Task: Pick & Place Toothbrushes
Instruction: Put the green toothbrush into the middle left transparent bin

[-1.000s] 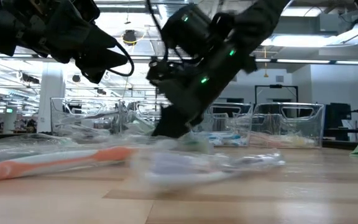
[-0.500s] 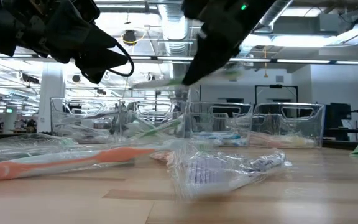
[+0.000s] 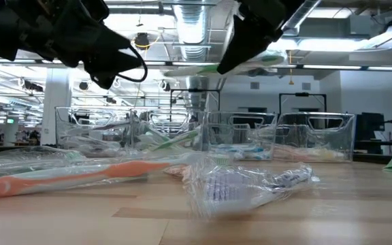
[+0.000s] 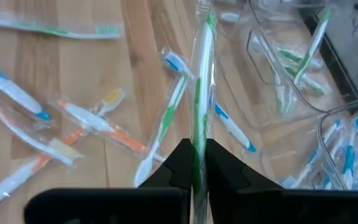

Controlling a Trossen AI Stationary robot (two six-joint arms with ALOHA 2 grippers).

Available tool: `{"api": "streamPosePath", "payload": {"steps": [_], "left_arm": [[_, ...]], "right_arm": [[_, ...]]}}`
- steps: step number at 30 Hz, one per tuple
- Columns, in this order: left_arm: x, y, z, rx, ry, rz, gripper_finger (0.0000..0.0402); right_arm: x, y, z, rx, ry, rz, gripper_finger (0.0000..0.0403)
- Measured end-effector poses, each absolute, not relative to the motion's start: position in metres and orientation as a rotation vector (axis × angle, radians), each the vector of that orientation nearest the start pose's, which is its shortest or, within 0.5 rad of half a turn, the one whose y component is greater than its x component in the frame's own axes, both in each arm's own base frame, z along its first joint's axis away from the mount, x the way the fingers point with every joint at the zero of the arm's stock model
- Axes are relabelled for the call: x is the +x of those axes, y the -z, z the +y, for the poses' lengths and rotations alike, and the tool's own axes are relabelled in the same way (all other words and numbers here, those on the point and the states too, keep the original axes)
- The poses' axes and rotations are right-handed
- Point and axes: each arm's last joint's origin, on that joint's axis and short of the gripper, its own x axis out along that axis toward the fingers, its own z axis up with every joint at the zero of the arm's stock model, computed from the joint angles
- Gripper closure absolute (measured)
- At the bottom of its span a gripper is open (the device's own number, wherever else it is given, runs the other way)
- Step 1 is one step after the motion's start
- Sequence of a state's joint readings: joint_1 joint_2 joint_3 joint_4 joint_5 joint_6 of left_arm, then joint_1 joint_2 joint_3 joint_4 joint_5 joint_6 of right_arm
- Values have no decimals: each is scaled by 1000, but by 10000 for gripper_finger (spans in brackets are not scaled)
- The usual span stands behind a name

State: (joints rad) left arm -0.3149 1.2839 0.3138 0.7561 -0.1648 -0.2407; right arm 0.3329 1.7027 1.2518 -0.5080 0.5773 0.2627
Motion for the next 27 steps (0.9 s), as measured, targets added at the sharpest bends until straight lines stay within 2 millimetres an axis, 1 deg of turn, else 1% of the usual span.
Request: {"api": "streamPosePath", "payload": {"steps": [3, 5, 8, 11, 14, 18, 20, 23, 27], "left_arm": [[219, -172, -66, -164, 115, 177, 218], [219, -176, -66, -158, 118, 134, 218], [220, -182, -65, -147, 120, 77, 218], [220, -187, -64, -135, 112, 23, 218], [221, -190, -61, -117, 63, -11, 217], [222, -197, -55, -134, 2, -84, 217], [222, -199, -53, -140, -7, -110, 216], [222, -206, -52, -144, 17, -177, 208], [225, -218, -57, -108, 95, -237, 186]], "right_arm": [[343, -240, 103, -195, 327, 778, 387], [343, -243, 108, -229, 327, 742, 387], [336, -254, 118, -276, 343, 686, 387], [328, -266, 127, -317, 398, 621, 388], [323, -277, 137, -373, 438, 539, 388], [327, -291, 151, -440, 395, 416, 388], [331, -295, 156, -465, 369, 369, 388], [334, -298, 157, -495, 330, 341, 388], [339, -300, 149, -481, 319, 330, 388]]}}
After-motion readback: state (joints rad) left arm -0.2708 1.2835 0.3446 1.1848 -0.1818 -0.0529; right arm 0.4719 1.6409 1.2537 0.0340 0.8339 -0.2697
